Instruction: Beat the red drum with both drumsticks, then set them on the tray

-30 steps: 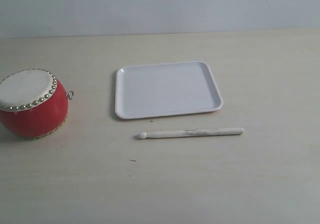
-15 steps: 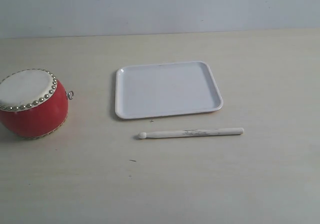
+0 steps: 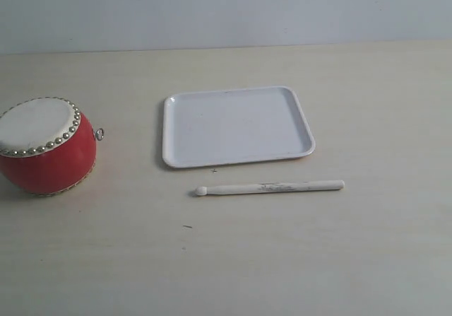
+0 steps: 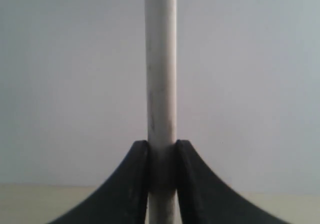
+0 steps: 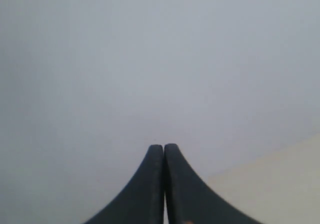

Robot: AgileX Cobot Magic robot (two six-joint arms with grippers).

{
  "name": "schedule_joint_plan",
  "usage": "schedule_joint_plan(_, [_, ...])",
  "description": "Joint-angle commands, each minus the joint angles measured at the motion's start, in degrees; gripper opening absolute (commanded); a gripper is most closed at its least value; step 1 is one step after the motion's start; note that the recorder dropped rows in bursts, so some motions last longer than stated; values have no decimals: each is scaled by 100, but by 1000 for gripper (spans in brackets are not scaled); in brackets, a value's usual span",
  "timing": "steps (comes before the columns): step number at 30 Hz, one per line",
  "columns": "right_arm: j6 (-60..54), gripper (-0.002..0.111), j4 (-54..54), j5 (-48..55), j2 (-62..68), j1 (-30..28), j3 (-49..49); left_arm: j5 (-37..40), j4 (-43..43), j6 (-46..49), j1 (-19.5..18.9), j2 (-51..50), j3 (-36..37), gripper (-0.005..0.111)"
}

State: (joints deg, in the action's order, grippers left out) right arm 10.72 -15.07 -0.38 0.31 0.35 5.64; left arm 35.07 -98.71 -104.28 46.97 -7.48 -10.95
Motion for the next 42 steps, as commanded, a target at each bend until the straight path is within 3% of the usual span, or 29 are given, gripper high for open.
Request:
schedule_joint_plan(1, [-62, 0, 38, 245, -31, 366, 756, 68, -123, -124, 24, 34, 289, 0])
schedule_joint_plan(5, [-281, 0, 38, 389, -31, 942, 1239, 8, -123, -281, 24, 34, 286, 0])
schedule_joint_plan(7, [-321, 0, 38, 479, 50, 1140, 1259, -450, -123, -232, 24, 34, 263, 0])
schedule_joint_plan(10, [-321, 0, 15, 455, 325, 1301, 1259, -1104, -123, 733, 24, -130, -68, 0])
schedule_joint_plan(13, [-298, 0, 15, 455, 567, 1301, 1259, -1554, -123, 942, 24, -502, -624, 0])
schedule_joint_plan(22, [-320, 0, 15, 507, 631, 1301, 1259, -1441, -123, 2599, 24, -2186, -2538, 0])
schedule_joint_plan(27, [-320, 0, 15, 507, 631, 1301, 1259, -1416, -123, 2635, 24, -2779, -2701, 0])
schedule_joint_plan(33, [-320, 0, 15, 462, 631, 1301, 1259, -1247, -36, 2768, 24, -2742, -2701, 0])
schedule_joint_plan(35, [-320, 0, 15, 462, 631, 1301, 1259, -1156, 558, 3274, 24, -2651, -2709, 0])
schedule_joint_plan(39, [-320, 0, 15, 462, 631, 1301, 1259, -853, 3961, 6894, -34, -2526, -2932, 0])
schedule_joint_plan(42, [-320, 0, 15, 472, 631, 1301, 1259, -1042, 5700, 8537, -169, -2462, -3176, 0])
